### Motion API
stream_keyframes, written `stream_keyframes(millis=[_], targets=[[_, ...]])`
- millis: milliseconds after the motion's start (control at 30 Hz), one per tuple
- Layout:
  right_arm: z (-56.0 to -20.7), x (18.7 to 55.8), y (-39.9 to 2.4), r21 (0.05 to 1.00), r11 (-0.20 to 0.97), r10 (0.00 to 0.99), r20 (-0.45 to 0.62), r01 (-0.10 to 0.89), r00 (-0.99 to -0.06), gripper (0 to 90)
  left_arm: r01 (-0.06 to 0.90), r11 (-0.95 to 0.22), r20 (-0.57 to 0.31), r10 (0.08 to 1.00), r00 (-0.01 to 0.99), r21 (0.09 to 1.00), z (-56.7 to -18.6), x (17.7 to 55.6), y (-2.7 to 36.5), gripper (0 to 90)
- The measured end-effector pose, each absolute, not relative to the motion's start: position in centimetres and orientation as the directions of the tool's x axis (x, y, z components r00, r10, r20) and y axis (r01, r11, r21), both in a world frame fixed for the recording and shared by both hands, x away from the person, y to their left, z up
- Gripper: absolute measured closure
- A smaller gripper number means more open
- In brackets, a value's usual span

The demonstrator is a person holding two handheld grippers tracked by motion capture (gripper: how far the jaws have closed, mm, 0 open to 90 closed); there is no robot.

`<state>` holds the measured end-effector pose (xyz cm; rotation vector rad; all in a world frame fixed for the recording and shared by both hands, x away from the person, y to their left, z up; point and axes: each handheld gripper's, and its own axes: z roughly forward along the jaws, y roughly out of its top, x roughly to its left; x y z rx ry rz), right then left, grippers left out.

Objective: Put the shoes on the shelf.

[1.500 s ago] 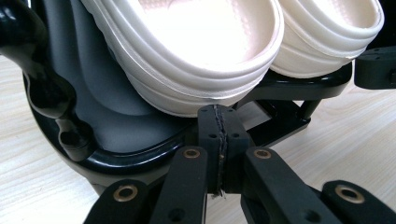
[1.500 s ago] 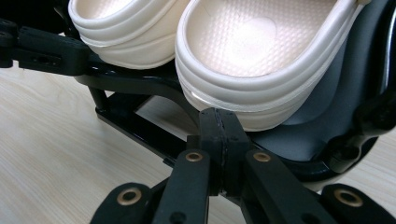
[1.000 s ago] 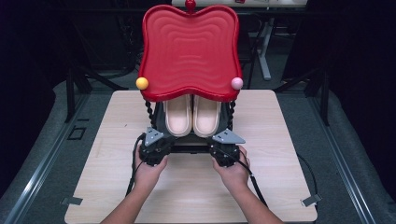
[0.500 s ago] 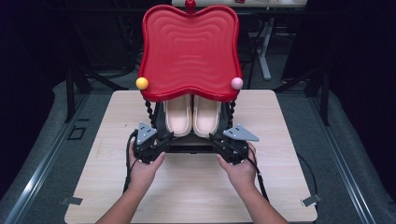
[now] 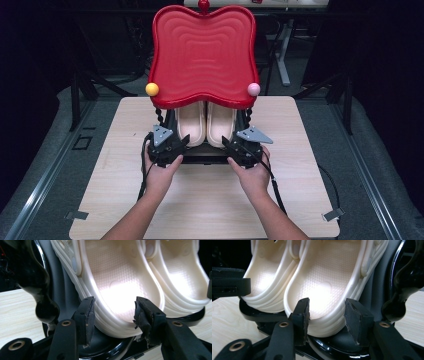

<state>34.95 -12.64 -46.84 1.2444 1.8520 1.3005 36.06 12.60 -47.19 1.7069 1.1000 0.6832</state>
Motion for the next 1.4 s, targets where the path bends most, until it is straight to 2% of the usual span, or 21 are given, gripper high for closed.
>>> stream_keyframes(millis=[300, 467, 667, 1067, 1400], targets=[[-47.2, 35.6, -12.5, 0.923, 0.087, 0.908, 0.081, 0.374, -0.411, 54.3, 0.362, -0.13, -0.039, 0.905, 0.423, 0.923, -47.6, 36.7, 12.3, 51.0], [-47.3, 35.9, -12.5, 0.923, 0.088, 0.913, 0.076, 0.375, -0.4, 56.4, 0.365, -0.13, -0.038, 0.907, 0.418, 0.922, -47.6, 37.1, 12.4, 56.0], [-47.2, 36.3, -12.4, 0.921, 0.086, 0.917, 0.076, 0.381, -0.391, 58.1, 0.373, -0.142, -0.03, 0.908, 0.418, 0.917, -47.4, 37.5, 12.5, 57.8], [-47.2, 36.3, -12.4, 0.922, 0.09, 0.918, 0.071, 0.378, -0.391, 58.6, 0.351, -0.188, 0.014, 0.895, 0.445, 0.917, -47.4, 37.5, 12.7, 58.3], [-47.4, 36.3, -12.5, 0.924, 0.093, 0.914, 0.069, 0.371, -0.4, 58.5, 0.346, -0.184, 0.008, 0.892, 0.452, 0.92, -47.5, 37.5, 12.8, 58.2]])
